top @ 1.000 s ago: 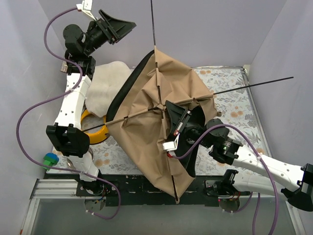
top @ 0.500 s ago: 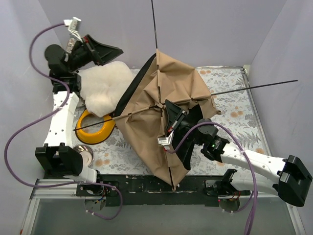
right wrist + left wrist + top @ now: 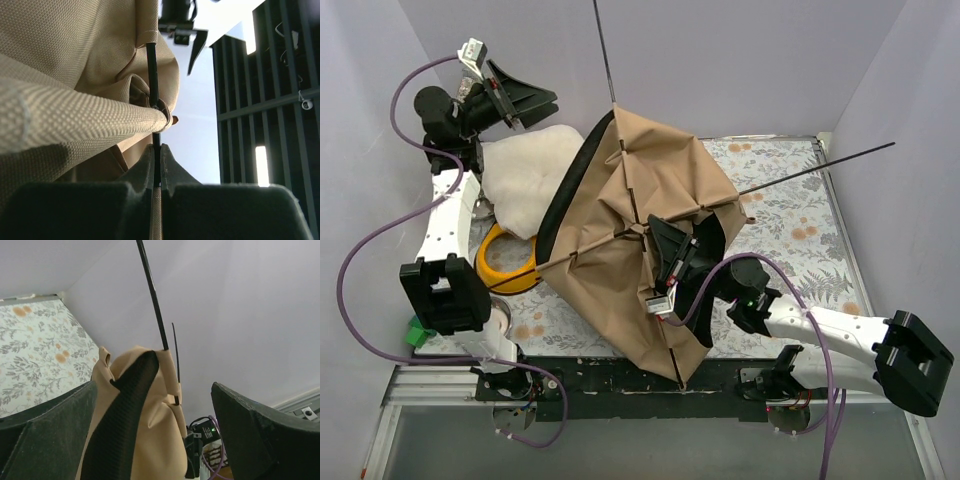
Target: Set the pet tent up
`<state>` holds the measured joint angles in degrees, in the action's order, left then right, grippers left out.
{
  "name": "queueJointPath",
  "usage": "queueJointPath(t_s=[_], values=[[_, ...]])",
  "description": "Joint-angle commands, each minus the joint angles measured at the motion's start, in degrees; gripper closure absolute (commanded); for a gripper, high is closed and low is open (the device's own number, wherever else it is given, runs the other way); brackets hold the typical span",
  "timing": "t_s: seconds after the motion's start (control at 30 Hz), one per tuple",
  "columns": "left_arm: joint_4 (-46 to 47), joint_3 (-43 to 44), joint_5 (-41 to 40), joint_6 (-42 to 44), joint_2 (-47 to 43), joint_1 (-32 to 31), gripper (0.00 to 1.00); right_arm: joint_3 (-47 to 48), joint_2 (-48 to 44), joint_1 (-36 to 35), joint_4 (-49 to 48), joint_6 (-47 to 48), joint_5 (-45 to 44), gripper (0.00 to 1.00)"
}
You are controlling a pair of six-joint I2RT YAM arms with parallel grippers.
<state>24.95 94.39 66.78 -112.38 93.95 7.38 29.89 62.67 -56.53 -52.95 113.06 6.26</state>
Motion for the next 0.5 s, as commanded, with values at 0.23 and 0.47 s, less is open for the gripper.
queueJointPath(t_s=[0.23, 0.47], values=[[4.75, 5.19, -2.19, -4.34, 3.87, -10.98, 0.02, 1.49, 1.66, -4.46, -8.48, 9.11, 6.48, 0.95], [11.87, 6.95, 0.88, -5.93, 4.92, -11.94, 0.56, 0.78, 1.92, -5.43, -8.92, 9.55, 4.21, 0.91]])
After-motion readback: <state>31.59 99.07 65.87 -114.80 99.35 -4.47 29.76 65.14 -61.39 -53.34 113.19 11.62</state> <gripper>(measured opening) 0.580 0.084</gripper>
